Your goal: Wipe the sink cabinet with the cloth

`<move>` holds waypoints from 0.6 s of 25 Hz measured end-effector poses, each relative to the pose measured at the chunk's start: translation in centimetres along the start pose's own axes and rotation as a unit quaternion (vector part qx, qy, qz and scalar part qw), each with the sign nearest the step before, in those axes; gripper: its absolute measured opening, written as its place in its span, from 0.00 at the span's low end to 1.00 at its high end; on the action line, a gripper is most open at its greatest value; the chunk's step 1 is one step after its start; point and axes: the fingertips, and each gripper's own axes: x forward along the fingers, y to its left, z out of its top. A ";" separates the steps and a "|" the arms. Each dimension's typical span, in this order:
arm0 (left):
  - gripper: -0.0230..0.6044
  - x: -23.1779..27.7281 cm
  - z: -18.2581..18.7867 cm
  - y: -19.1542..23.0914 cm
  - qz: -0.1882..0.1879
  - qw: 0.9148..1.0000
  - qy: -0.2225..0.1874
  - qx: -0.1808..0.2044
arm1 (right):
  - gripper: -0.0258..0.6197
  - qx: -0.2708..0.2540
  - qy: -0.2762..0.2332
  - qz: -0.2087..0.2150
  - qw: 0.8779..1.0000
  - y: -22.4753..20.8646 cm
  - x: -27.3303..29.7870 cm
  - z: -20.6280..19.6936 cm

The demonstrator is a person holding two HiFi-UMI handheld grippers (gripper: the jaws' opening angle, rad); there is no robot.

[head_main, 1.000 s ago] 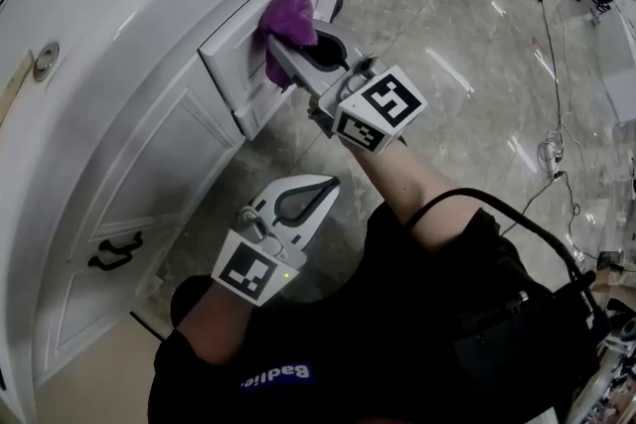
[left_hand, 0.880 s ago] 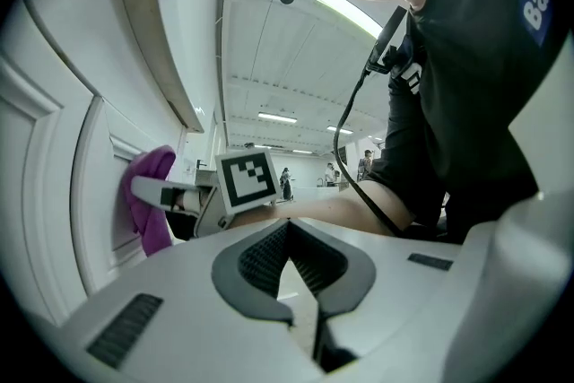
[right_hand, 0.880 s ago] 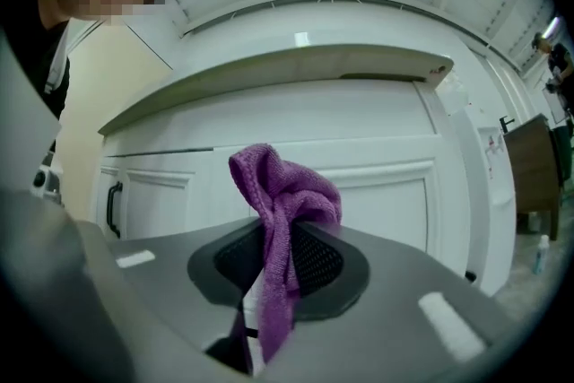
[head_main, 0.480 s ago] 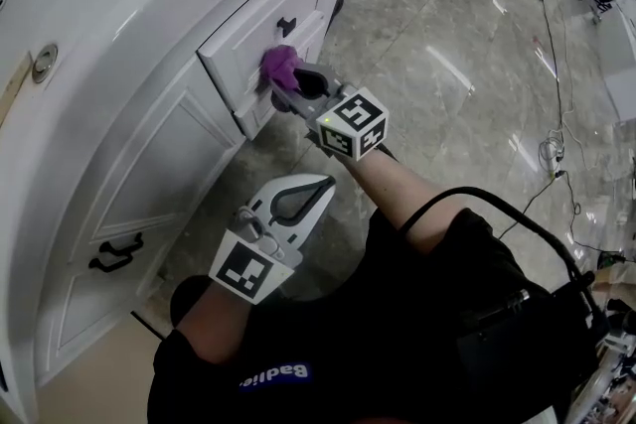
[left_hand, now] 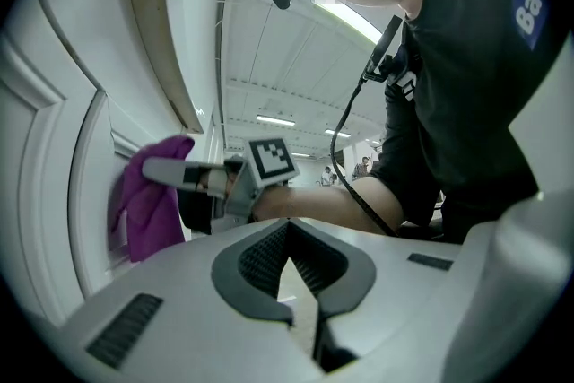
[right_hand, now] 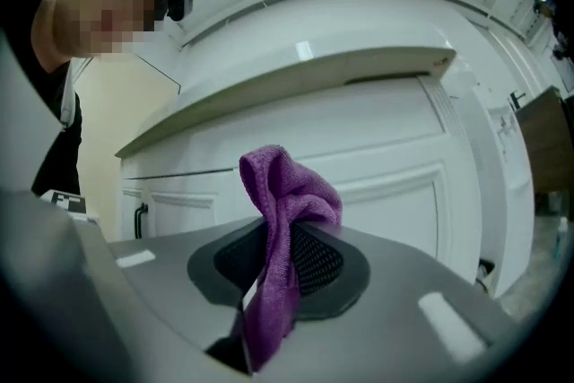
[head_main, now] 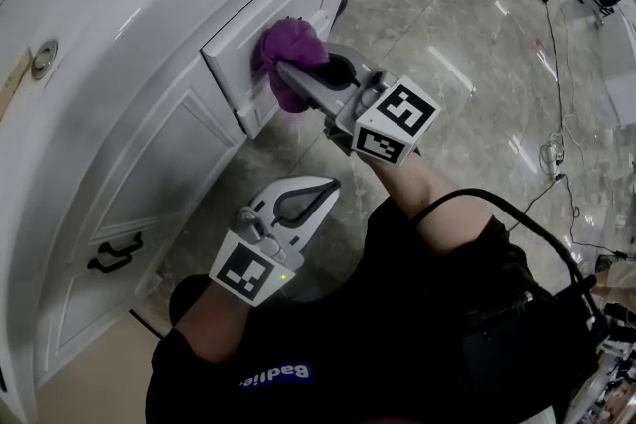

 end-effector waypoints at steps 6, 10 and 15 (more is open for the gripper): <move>0.04 -0.7 0.4 0.0 -0.001 1.000 0.002 0.001 | 0.15 -0.041 -0.044 0.022 0.998 2.4 1.6 5.7; 0.04 -1.6 0.4 0.0 0.004 1.000 0.010 0.002 | 0.14 -0.035 -0.033 0.029 0.998 2.9 2.2 2.9; 0.04 -3.0 0.2 0.3 0.020 1.000 0.021 -0.006 | 0.14 -0.001 0.014 0.006 1.000 1.8 2.4 -2.9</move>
